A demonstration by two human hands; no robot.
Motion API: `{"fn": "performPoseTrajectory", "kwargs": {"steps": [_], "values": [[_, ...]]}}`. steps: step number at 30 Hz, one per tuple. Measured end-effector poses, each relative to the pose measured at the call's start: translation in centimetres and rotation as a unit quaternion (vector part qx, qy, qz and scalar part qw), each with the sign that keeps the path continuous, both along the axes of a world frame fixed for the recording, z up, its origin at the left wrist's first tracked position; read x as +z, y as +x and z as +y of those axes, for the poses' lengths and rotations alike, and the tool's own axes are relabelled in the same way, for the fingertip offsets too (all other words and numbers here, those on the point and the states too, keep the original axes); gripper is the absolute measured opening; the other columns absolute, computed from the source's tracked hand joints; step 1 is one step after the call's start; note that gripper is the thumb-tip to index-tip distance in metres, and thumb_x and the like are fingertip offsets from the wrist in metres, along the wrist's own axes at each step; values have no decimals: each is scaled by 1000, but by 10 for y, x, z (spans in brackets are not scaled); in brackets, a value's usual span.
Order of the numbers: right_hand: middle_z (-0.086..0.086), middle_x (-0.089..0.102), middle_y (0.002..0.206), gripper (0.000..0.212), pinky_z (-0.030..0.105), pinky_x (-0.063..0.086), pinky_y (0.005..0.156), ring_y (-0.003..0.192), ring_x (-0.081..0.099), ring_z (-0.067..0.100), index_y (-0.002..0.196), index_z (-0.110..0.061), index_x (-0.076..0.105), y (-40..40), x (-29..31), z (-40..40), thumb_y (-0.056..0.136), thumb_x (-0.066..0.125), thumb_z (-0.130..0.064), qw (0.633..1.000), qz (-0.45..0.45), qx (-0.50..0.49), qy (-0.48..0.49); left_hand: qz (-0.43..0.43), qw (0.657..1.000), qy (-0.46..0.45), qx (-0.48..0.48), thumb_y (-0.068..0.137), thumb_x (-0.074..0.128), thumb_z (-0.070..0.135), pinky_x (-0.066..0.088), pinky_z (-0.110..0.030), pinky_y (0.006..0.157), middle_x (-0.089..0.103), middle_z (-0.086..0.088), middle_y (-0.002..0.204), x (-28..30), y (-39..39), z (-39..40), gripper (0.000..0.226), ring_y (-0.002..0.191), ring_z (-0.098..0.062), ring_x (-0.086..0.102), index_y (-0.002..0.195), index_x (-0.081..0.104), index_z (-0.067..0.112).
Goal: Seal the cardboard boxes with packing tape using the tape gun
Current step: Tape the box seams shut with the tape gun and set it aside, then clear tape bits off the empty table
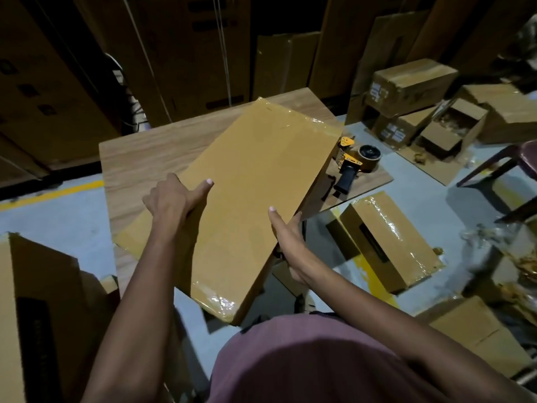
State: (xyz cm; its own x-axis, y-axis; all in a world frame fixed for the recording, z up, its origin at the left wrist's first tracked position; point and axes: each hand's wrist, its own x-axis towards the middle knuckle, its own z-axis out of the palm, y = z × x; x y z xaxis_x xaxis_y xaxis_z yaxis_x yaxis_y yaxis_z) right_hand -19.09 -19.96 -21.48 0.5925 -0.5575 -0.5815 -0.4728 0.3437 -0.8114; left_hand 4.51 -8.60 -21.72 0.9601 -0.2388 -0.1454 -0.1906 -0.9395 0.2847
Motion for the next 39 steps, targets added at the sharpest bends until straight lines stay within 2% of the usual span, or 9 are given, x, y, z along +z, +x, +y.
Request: {"fn": "performPoseTrajectory", "kwargs": {"steps": [4,7,10,16,19,23,26,33,39], "values": [[-6,7,173,116,50,20,127,158,15,24,164,-37,-9,-19,-4,-13,83,69,-65,997,-50,-23,-57,-42,996,-78,16,81,50,82,37,-38,66,66,-21,88,5,-21,2,78,80,-39,61,79,53,5],[-3,30,166,112,49,30,124,150,33,20,163,-37,8,-25,2,-23,74,73,-56,992,-94,-35,-77,-97,984,-142,55,81,46,81,33,-37,62,61,-18,73,13,-50,5,75,69,-37,58,68,46,7],[-10,53,145,95,38,43,114,133,52,12,159,-39,19,-30,12,-32,81,73,-42,982,-148,-51,-105,-120,974,-177,73,83,47,78,32,-38,65,51,-9,66,35,-61,2,72,66,-32,51,70,50,7],[-6,60,137,69,32,56,99,124,61,11,153,-38,36,-44,47,-88,94,71,-27,954,-199,-130,-183,-135,964,-222,60,91,52,68,32,-38,71,54,-10,82,74,-88,-57,61,75,-29,45,85,56,7],[-10,64,130,58,18,56,86,117,63,7,147,-37,43,-67,63,-131,97,69,-24,950,-194,-150,-191,-121,959,-251,48,90,52,68,35,-38,68,59,-10,79,76,-110,-101,64,72,-30,50,82,58,4],[-16,62,127,62,30,54,95,112,63,2,145,-43,40,-114,72,-190,92,72,-40,952,-139,-160,-222,-112,956,-271,6,92,54,64,36,-37,66,61,-9,81,81,-147,-166,59,74,-30,53,87,62,5],[-24,61,120,65,33,52,94,110,62,2,150,-39,35,-150,83,-242,94,70,-39,948,-92,-175,-248,-85,954,-286,-18,89,53,66,46,-41,75,68,-13,88,83,-174,-225,60,85,-38,62,89,63,7],[13,47,151,89,47,44,106,134,50,38,156,-9,23,-204,113,-339,92,60,-61,911,140,-239,-305,-34,956,-280,-78,91,55,62,32,-34,74,67,-11,96,89,-243,-334,58,95,-36,61,100,66,6],[18,45,151,89,41,34,84,132,51,41,155,-2,24,-219,100,-400,97,56,-61,875,229,-270,-330,-26,953,-271,-130,86,52,67,46,-40,78,71,-11,96,67,-257,-411,64,91,-36,65,99,67,7]]}}
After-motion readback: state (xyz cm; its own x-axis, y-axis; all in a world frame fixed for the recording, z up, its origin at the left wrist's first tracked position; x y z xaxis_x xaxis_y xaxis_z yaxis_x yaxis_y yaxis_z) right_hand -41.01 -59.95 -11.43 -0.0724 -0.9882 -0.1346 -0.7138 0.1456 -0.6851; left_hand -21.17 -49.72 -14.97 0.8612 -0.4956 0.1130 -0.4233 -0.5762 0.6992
